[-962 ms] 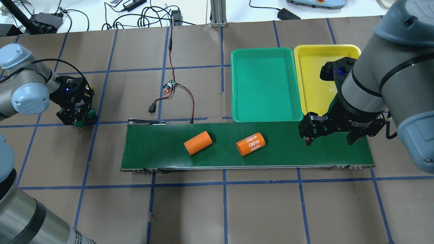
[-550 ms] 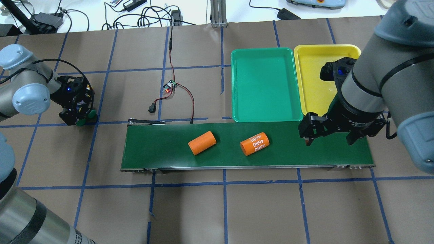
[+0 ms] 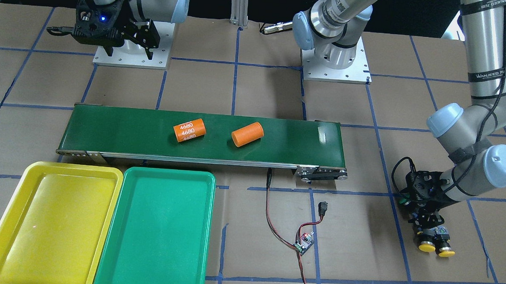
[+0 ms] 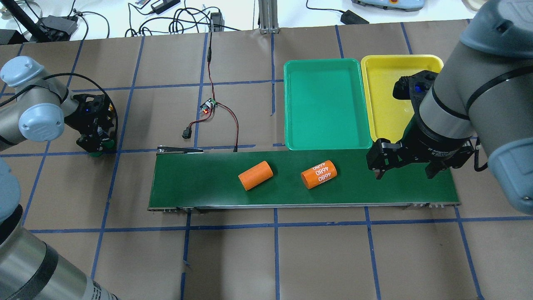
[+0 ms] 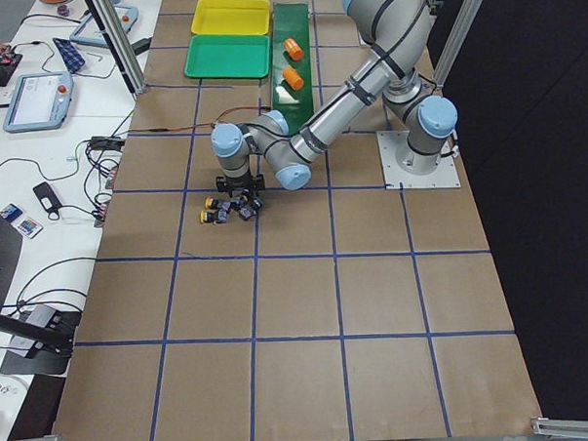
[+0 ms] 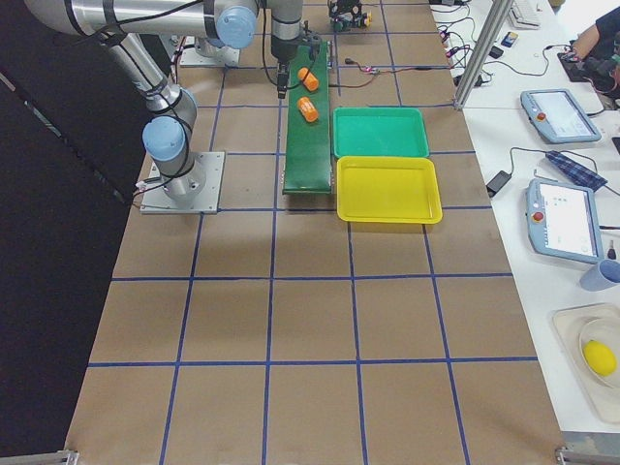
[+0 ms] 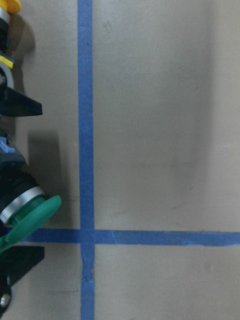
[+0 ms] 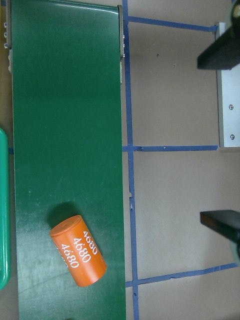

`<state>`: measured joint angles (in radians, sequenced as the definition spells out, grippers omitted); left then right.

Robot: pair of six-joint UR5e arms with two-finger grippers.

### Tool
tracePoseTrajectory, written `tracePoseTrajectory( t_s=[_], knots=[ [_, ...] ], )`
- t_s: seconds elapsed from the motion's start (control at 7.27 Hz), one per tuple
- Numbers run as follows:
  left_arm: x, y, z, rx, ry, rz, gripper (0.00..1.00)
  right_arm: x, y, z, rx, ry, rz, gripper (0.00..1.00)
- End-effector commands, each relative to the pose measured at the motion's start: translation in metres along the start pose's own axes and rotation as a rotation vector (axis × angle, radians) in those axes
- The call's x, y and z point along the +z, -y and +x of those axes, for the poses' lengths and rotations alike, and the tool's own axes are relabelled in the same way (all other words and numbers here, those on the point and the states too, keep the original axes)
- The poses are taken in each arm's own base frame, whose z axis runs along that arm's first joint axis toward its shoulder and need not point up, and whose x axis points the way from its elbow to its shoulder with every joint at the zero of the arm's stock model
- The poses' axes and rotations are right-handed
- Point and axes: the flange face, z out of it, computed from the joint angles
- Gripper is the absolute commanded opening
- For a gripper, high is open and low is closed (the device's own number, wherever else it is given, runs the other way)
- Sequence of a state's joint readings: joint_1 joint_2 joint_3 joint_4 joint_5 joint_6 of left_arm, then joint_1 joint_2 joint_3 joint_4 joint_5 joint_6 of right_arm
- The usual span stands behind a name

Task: Sort buttons by color to trays
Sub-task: 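Grasp a green-capped button with the left gripper and lift it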

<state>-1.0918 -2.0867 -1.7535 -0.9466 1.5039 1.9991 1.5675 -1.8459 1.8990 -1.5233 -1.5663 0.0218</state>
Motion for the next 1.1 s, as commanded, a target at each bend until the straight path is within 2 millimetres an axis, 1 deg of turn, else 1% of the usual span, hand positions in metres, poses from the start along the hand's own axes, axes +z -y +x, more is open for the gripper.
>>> tracePoseTrajectory(
  t_s=[0.0,0.14,0.27,0.41,0.55,0.69,0.96],
  knots=[
    [0.001,-0.002,0.0,-0.012,-0.002,0.002,0.91,0.0,0.0,0.0,0.001,0.0,-0.001,1.0],
    [0.001,-0.003,0.0,-0.014,-0.001,0.003,0.83,0.0,0.0,0.0,0.001,0.0,-0.001,1.0],
    [0.001,-0.003,0.0,-0.012,-0.001,0.003,0.62,0.0,0.0,0.0,-0.001,0.0,-0.001,1.0],
    [0.0,-0.003,0.0,-0.015,0.008,0.019,0.37,0.0,0.0,0.0,-0.001,0.0,-0.001,1.0],
    [-0.001,-0.001,0.0,-0.017,0.012,0.023,0.22,0.0,0.0,0.0,0.001,0.0,0.001,1.0],
    [-0.005,0.0,0.0,-0.018,0.017,0.02,0.21,0.001,0.001,0.0,-0.002,-0.001,-0.002,1.0],
    [-0.017,0.01,0.001,-0.061,0.025,0.016,0.2,0.002,0.002,0.0,-0.002,-0.002,-0.005,1.0]
  ],
)
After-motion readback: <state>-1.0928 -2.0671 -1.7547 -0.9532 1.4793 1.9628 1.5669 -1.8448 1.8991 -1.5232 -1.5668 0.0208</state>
